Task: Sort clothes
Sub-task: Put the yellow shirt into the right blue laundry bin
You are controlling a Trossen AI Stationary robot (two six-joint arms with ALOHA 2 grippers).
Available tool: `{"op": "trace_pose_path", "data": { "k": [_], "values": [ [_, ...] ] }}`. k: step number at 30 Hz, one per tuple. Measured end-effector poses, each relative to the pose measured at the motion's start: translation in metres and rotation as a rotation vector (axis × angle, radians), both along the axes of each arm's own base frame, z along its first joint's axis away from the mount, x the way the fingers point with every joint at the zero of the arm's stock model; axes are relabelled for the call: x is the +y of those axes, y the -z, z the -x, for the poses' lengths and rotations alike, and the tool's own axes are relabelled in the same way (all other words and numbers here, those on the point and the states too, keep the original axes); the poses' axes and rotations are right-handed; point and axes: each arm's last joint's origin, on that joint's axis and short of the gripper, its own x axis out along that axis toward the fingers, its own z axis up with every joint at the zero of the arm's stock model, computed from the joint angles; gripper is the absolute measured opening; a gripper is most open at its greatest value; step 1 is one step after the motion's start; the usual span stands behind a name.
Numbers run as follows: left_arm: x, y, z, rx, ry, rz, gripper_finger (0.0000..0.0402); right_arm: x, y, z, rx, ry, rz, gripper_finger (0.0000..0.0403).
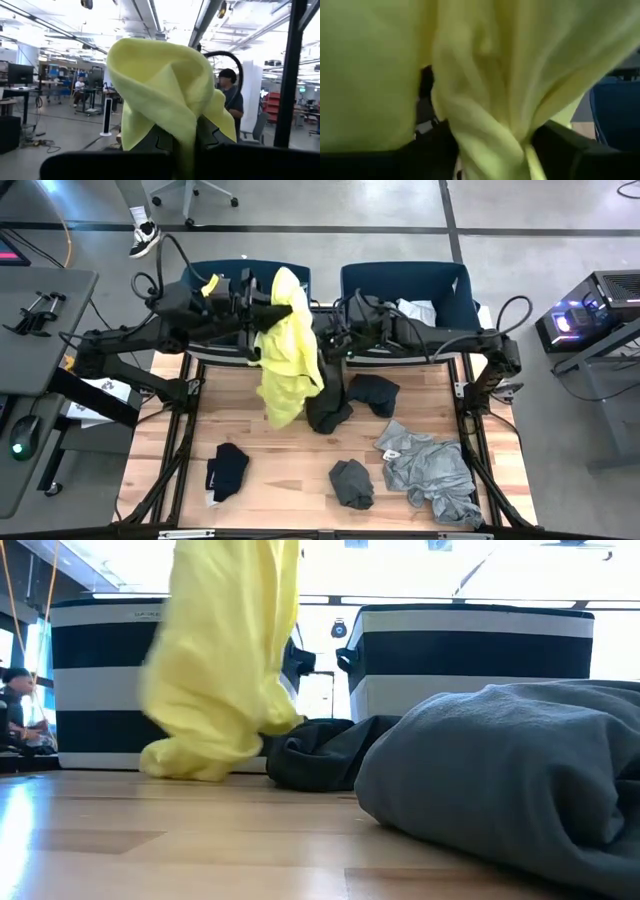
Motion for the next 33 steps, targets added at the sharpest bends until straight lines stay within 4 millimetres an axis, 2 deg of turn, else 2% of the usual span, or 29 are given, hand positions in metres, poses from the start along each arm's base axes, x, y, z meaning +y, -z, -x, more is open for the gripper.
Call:
{"op": "trace_pose_path", "data": {
  "k": [4,6,10,14,19,22,24,29,33],
  "values": [
    [0.001,-0.001,0.001,-0.009,-0.007,0.008,0.0000,-0.002,-0.005,0.003,-0.024,0.025,-0.022,0.0051],
    [0.001,-0.002,0.003,-0.016,-0.010,0.008,0.0004,-0.004,-0.013,0.008,-0.049,0.039,-0.007,0.0018],
    [0.001,-0.006,0.009,-0.023,-0.015,-0.024,0.0034,-0.005,-0.047,0.028,-0.116,0.063,0.024,0.0025],
    [-0.003,-0.012,0.025,-0.024,-0.012,-0.082,0.0092,-0.006,-0.090,0.062,-0.180,0.144,0.131,0.0007],
    [-0.003,-0.016,0.050,0.016,-0.087,-0.105,0.0152,-0.009,-0.154,0.113,-0.367,0.405,0.315,0.0006],
    [-0.002,-0.014,0.059,0.066,-0.129,-0.085,0.0165,-0.013,-0.195,0.150,-0.531,0.608,0.483,0.0005],
    [-0.001,-0.012,0.061,0.089,-0.145,-0.078,0.0167,-0.017,-0.212,0.172,-0.702,0.761,0.565,0.0005],
    [-0.001,-0.008,0.061,0.133,-0.147,-0.075,0.0167,-0.038,-0.237,0.223,-0.973,1.070,0.632,0.0004],
    [-0.001,-0.005,0.055,0.154,-0.147,-0.075,0.0168,-0.063,-0.244,0.244,-0.975,1.167,0.587,0.0004]
  ]
}}
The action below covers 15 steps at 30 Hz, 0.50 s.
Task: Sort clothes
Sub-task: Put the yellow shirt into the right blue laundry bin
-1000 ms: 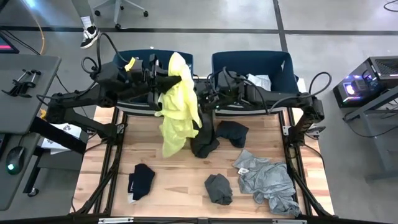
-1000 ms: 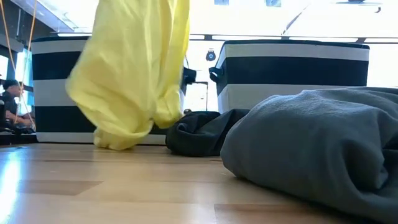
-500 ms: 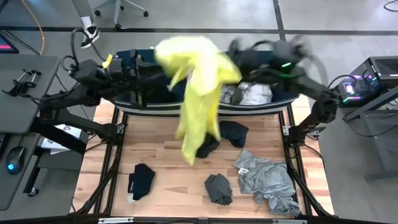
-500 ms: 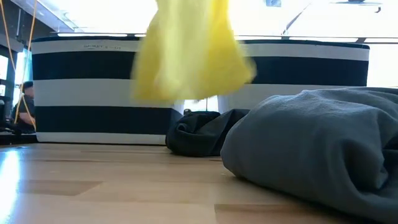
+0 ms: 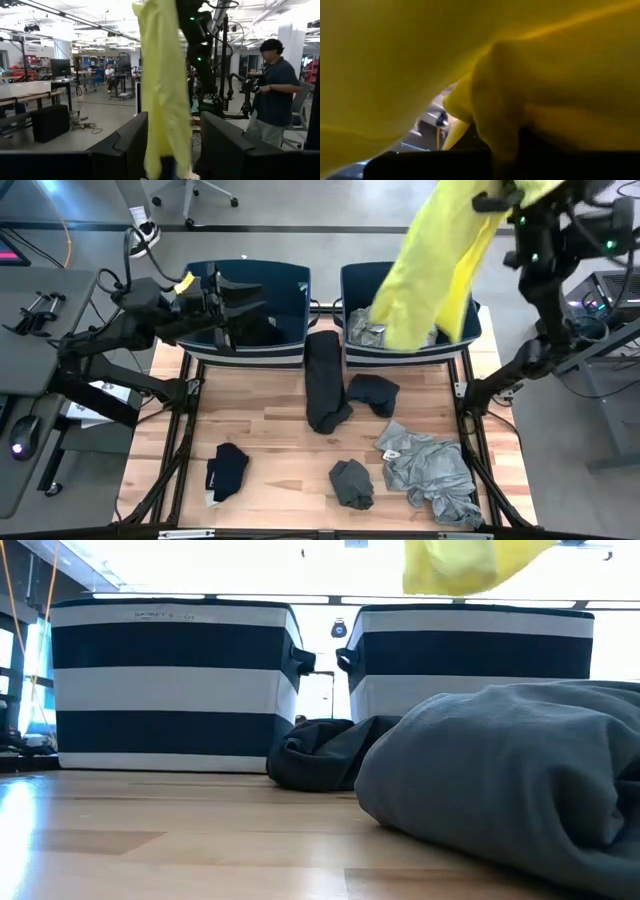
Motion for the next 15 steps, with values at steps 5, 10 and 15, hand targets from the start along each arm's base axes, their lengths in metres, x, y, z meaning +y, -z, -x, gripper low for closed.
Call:
{"op": "trace_pose_path", "data": {
  "k": [5,10,15],
  "values": [
    [0.000,0.002,-0.004,0.010,-0.003,-0.007,0.0168,-0.040,0.018,-0.004,0.121,-0.038,-0.244,0.0004],
    [0.001,0.003,-0.006,0.024,-0.006,-0.021,0.0168,-0.067,0.063,-0.022,0.395,-0.175,-0.673,0.0004],
    [0.001,0.006,-0.006,0.058,-0.004,-0.013,0.0168,-0.068,0.126,-0.024,0.814,-0.093,-1.153,0.0004]
  ]
}}
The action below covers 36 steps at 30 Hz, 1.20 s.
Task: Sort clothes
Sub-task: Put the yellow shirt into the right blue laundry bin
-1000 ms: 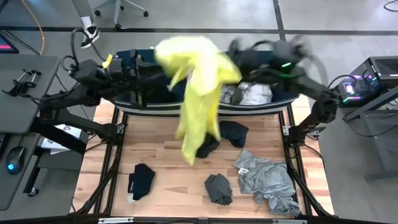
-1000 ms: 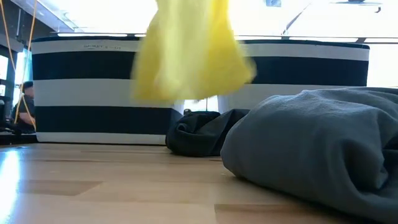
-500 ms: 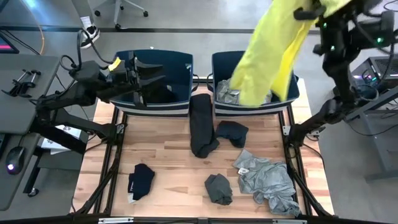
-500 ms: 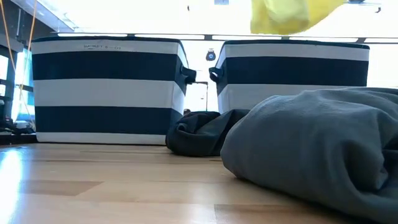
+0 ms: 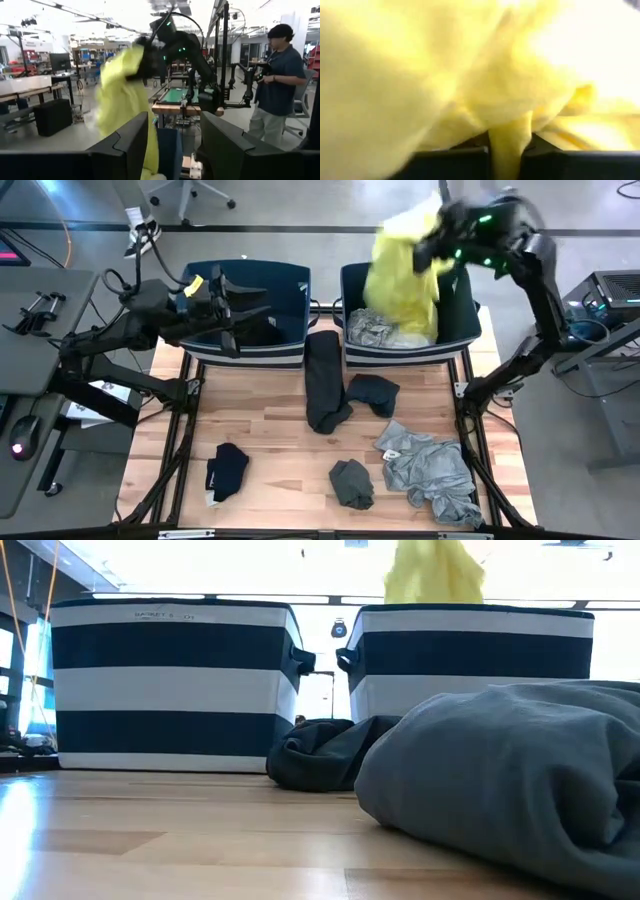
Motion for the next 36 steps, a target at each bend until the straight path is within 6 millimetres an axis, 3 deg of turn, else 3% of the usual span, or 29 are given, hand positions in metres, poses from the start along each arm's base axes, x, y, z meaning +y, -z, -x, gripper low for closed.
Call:
{"op": "trace_pose_path", "data": {
  "k": [4,9,13,20,25,27,30,33,36],
  "values": [
    [0.000,0.002,-0.002,0.014,0.002,0.018,0.0168,-0.008,0.047,-0.011,0.347,0.026,-0.291,0.0004],
    [0.000,0.003,-0.005,0.017,0.002,0.018,0.0168,-0.043,0.087,-0.054,0.343,-0.002,-0.322,0.0004],
    [0.001,0.005,-0.007,0.032,-0.008,0.020,0.0168,-0.071,0.158,-0.073,0.501,0.014,-0.504,0.0004],
    [0.001,0.010,-0.007,0.067,-0.004,0.065,0.0168,-0.077,0.278,-0.072,0.703,0.004,-0.657,0.0004],
    [0.001,0.012,-0.007,0.085,-0.004,0.091,0.0168,-0.074,0.331,-0.063,0.688,0.045,-0.696,0.0008],
    [0.001,0.012,-0.007,0.086,-0.006,0.093,0.0168,-0.071,0.341,-0.061,0.691,0.049,-0.697,0.0017],
    [0.001,0.012,-0.007,0.086,-0.006,0.093,0.0168,-0.071,0.339,-0.060,0.707,0.052,-0.706,0.0046],
    [0.001,0.012,-0.007,0.086,-0.007,0.093,0.0168,-0.071,0.321,-0.060,0.743,0.046,-0.721,0.0094],
    [0.001,0.012,-0.007,0.086,-0.010,0.094,0.0168,-0.074,0.286,-0.062,0.740,0.053,-0.680,0.0145]
  ]
}}
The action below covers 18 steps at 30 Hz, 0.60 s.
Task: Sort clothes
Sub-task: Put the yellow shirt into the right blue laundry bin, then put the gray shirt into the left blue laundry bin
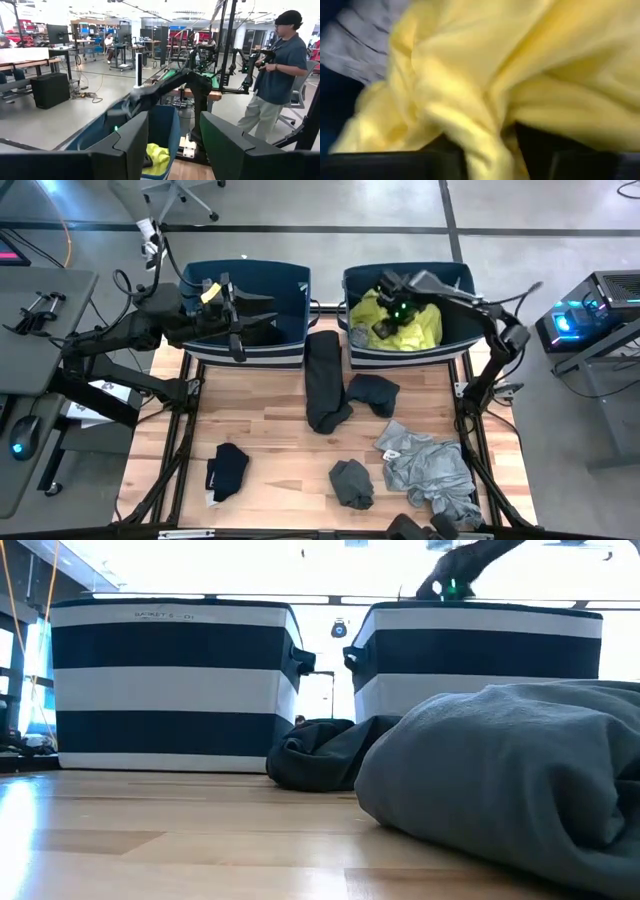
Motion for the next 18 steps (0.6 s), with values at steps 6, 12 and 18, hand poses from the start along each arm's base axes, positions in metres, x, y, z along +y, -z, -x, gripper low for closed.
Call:
{"op": "trace_pose_path", "data": {
  "k": [6,12,18],
  "values": [
    [0.000,0.002,0.000,0.020,-0.004,0.007,0.0168,0.001,-0.075,0.003,-0.019,0.012,0.072,0.0217],
    [0.000,0.007,0.000,0.057,-0.004,0.044,0.0168,0.017,-0.135,0.004,-0.135,0.003,0.156,0.0233],
    [0.000,0.012,0.000,0.102,-0.006,0.074,0.0168,0.077,-0.177,-0.008,-0.348,-0.156,0.264,0.0232]
  ]
}}
